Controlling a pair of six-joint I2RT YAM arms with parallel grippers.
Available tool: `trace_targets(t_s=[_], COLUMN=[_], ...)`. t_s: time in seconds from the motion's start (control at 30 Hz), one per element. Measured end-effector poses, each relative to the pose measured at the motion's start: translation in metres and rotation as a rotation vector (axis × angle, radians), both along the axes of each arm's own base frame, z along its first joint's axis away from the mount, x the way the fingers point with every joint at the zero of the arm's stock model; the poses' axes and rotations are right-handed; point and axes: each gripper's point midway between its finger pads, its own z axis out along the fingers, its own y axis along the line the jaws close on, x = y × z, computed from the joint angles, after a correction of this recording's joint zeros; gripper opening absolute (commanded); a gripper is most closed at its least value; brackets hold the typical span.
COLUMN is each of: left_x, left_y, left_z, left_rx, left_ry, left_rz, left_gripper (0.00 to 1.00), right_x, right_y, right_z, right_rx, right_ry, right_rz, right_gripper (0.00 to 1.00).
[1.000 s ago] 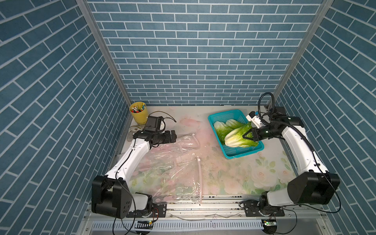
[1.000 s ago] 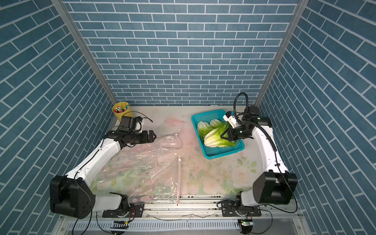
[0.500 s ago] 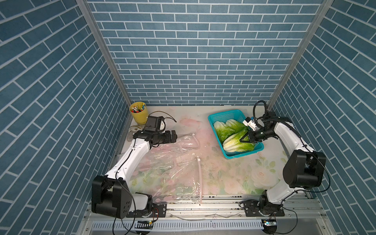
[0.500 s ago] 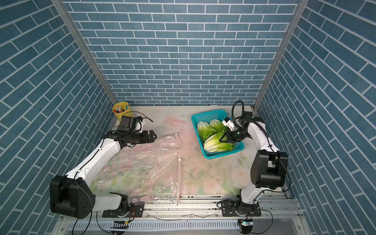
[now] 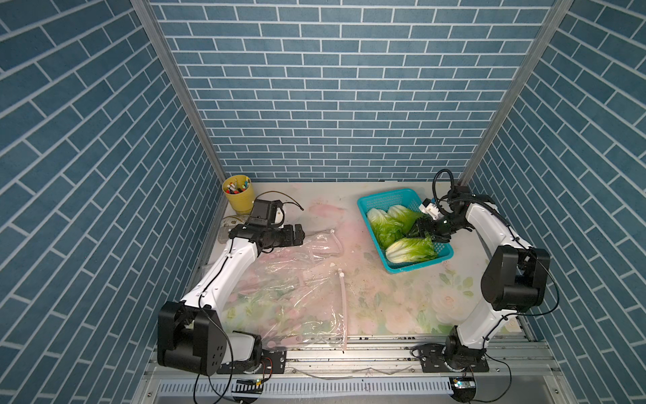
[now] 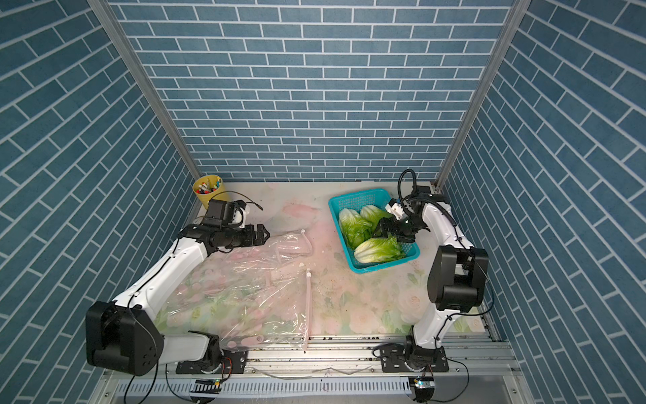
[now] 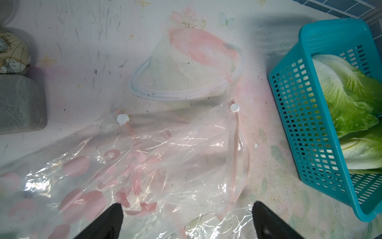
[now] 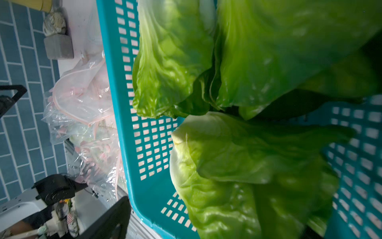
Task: Open the zip-top bag and take out the chinese cabbages
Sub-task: Place the Chinese cabbage in the basket.
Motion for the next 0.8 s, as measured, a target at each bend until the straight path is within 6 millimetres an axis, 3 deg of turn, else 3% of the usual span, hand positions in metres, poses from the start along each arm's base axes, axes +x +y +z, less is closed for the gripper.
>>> trace_targets(t_s=[0.13, 0.3, 0.4, 0.47, 0.5, 0.57, 0.67, 0.8], left_x=[0.0, 0.0, -0.004, -0.007, -0.009, -0.013, -0.021, -0.04], left_y=[0.001, 0.005, 0.007, 0.009, 0.01, 0.011, 0.014, 0.017], left_z=[0.0, 0.007, 0.016, 0.021, 0.023, 0.027, 0.037, 0.05], left_rx=[0.01, 0.025, 0.025, 0.023, 0.023, 0.022, 0.017, -0.011], left_ry=[-0.003, -0.03, -0.061, -0.076, -0.083, -0.098, -0.12, -0.147], left_rz=[0.003, 0.016, 0.024, 0.029, 0.032, 0.036, 0.046, 0.069], left_gripper=[1.0, 1.0, 1.0, 1.0, 1.0, 1.0, 1.0, 1.0], right_x=[0.0, -0.01, -0.021, -0.023, -0.023, -0.025, -0.031, -0.023], right_y=[-0.018, -0.026, -0.016, -0.009, -0.007, -0.005, -0.005, -0.006], right_z=[0.024, 0.078, 0.086, 0.071, 0.055, 0.023, -0.022, -0.04], right_rx=[-0.127, -0.141, -0.057, -0.01, 0.004, 0.009, 0.0, -0.01], right_ry=[-0.075, -0.262, -0.307, -0.274, -0.237, -0.161, -0.051, -0.034], right_rz=[-0.069, -0.167, -0.191, -0.199, -0.203, -0.212, -0.229, -0.238], right_gripper=[0.95, 0.83, 0.66, 0.48, 0.38, 0.26, 0.18, 0.11])
